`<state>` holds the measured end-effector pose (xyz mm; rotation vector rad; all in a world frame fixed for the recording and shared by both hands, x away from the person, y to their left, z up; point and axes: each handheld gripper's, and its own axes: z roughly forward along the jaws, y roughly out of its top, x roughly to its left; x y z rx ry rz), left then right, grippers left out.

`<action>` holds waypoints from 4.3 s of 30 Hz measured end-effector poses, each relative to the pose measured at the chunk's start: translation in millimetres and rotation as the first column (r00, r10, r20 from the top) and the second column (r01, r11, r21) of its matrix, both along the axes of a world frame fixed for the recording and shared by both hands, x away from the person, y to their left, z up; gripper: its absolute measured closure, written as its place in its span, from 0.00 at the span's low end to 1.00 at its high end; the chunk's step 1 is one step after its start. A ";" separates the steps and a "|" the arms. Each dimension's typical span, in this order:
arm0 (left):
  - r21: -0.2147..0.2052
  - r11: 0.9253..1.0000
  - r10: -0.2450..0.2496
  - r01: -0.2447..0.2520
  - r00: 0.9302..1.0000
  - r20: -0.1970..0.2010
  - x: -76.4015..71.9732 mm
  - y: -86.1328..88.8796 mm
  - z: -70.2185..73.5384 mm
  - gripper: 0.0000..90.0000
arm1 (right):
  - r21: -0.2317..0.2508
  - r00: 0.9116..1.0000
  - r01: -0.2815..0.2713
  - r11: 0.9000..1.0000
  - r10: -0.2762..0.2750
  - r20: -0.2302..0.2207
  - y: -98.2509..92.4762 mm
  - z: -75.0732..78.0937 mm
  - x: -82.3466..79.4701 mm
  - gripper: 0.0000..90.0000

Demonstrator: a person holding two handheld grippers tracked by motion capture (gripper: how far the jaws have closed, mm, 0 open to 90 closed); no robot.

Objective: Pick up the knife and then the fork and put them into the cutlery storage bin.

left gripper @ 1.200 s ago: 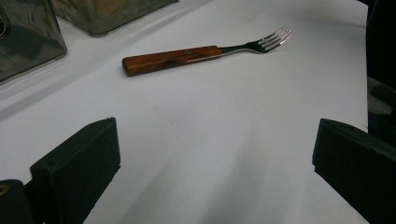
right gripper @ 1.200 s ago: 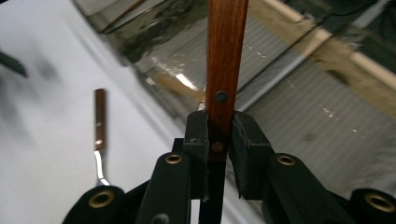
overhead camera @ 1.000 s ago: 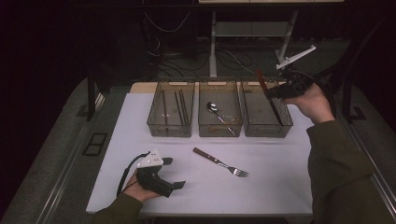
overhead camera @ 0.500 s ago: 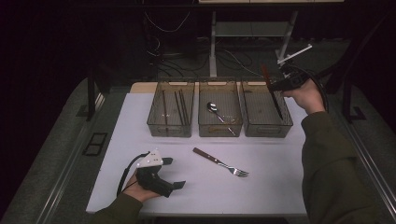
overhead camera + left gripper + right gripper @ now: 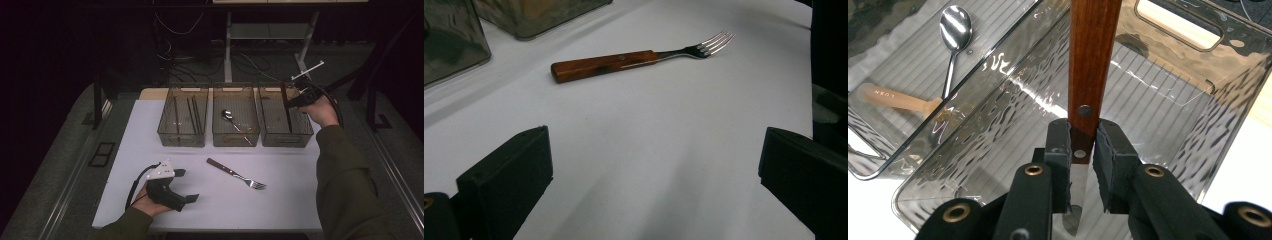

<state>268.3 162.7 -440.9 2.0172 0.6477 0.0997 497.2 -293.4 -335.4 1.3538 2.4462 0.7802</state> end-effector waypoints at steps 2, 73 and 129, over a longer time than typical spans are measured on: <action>0.001 1.000 -0.001 0.001 1.000 0.001 -0.3 -0.2 0.1 0.00 | -0.006 1.000 0.007 1.000 -0.007 0.001 1.8 -1.1 1.4 0.86; -0.003 1.000 -0.027 0.027 1.000 0.012 -1.3 -2.9 1.2 0.00 | -0.088 0.899 -0.427 0.900 0.412 -0.151 151.0 -45.0 -132.4 0.57; -0.003 0.999 -0.041 0.041 0.999 0.015 -1.0 -2.8 2.0 0.00 | -0.230 0.810 -0.561 0.795 0.471 -0.349 213.5 -74.6 -129.2 0.87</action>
